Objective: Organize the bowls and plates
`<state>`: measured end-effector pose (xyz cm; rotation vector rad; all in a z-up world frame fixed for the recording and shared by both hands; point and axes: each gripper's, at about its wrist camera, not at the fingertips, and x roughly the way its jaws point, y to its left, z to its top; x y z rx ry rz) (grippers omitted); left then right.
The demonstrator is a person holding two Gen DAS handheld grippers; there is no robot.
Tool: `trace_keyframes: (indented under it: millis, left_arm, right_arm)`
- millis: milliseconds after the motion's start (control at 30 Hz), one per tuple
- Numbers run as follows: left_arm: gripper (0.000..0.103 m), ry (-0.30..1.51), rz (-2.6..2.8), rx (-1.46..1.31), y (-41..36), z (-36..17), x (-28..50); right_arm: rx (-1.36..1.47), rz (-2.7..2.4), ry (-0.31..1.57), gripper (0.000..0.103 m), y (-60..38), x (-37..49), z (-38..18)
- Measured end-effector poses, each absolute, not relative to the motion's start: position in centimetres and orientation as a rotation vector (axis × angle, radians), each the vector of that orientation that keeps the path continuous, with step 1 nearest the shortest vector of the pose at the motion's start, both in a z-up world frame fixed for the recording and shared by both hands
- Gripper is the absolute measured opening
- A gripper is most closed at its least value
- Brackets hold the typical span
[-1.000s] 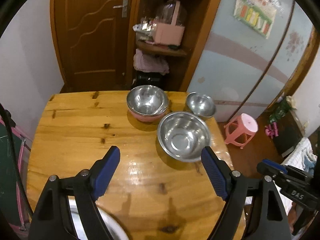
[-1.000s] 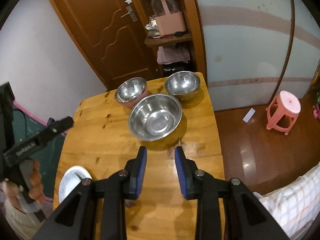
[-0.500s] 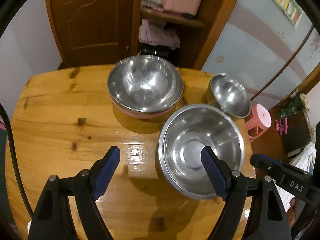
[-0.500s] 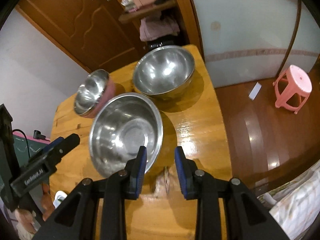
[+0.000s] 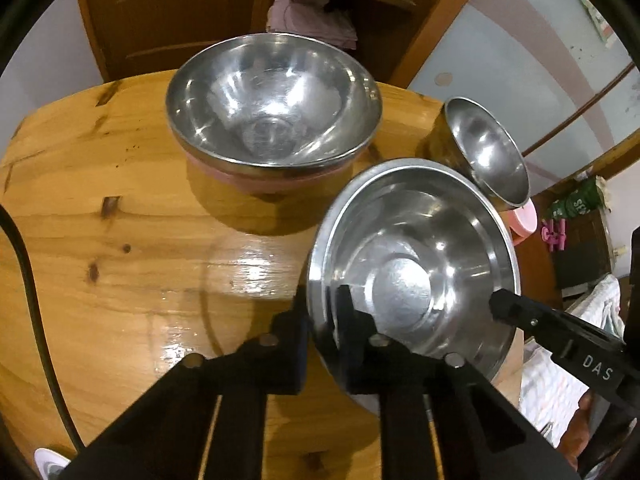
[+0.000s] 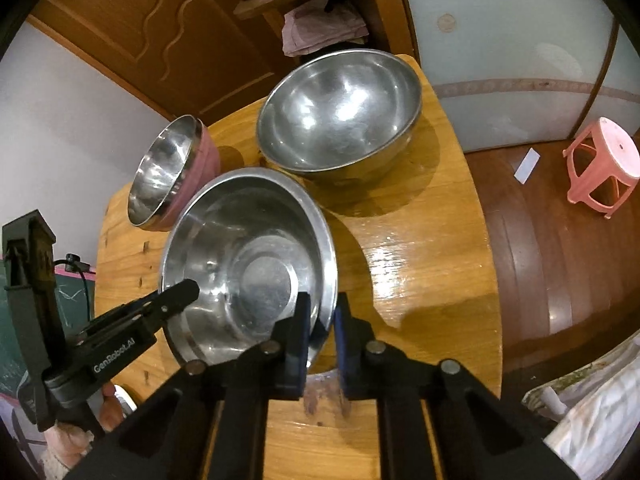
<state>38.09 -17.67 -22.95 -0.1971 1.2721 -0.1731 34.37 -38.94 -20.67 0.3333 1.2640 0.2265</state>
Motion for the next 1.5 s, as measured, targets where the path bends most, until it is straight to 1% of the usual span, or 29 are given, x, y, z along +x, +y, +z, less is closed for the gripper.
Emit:
trace_keyframes:
  millis: [167,367,633,800,900,1033,1167,1300,1500]
  left_arm:
    - [0.010,1.277,-0.186,-0.181,-18.0,-22.3,37.7]
    - [0.009,1.233,-0.226,-0.157,-18.1,-18.4,35.4]
    - [0.010,1.162,-0.287,-0.157,-17.2,-11.8,30.2]
    - [0.011,1.129,-0.325,-0.155,-16.1,-9.2,25.3]
    - [0.011,1.121,-0.336,-0.164,-15.2,-8.6,22.4]
    - [0.011,1.116,-0.331,-0.148,-13.9,-8.9,18.1]
    - [0.011,1.134,-0.331,-0.128,-13.0,-10.5,14.5]
    - [0.012,1.198,-0.329,-0.108,-12.3,-13.8,11.3]
    - [0.013,1.326,-0.321,-0.137,-11.7,-19.1,8.8]
  right_arm:
    - [0.340,0.210,1.263,0.010,-38.8,34.1,-20.6]
    - [0.365,0.221,1.238,0.010,-39.3,31.7,-18.6]
    - [0.353,0.212,1.148,0.010,-39.0,26.5,-12.5]
    - [0.317,0.218,1.082,0.010,-38.3,21.8,-8.8]
    - [0.290,0.221,1.064,0.010,-37.4,19.0,-8.0]
    - [0.267,0.228,1.073,0.011,-35.7,15.0,-8.5]
    - [0.235,0.223,1.093,0.011,-34.2,11.6,-10.0]
    - [0.220,0.210,1.123,0.011,-33.0,8.7,-12.1]
    - [0.201,0.184,1.207,0.011,-31.9,6.0,-16.2]
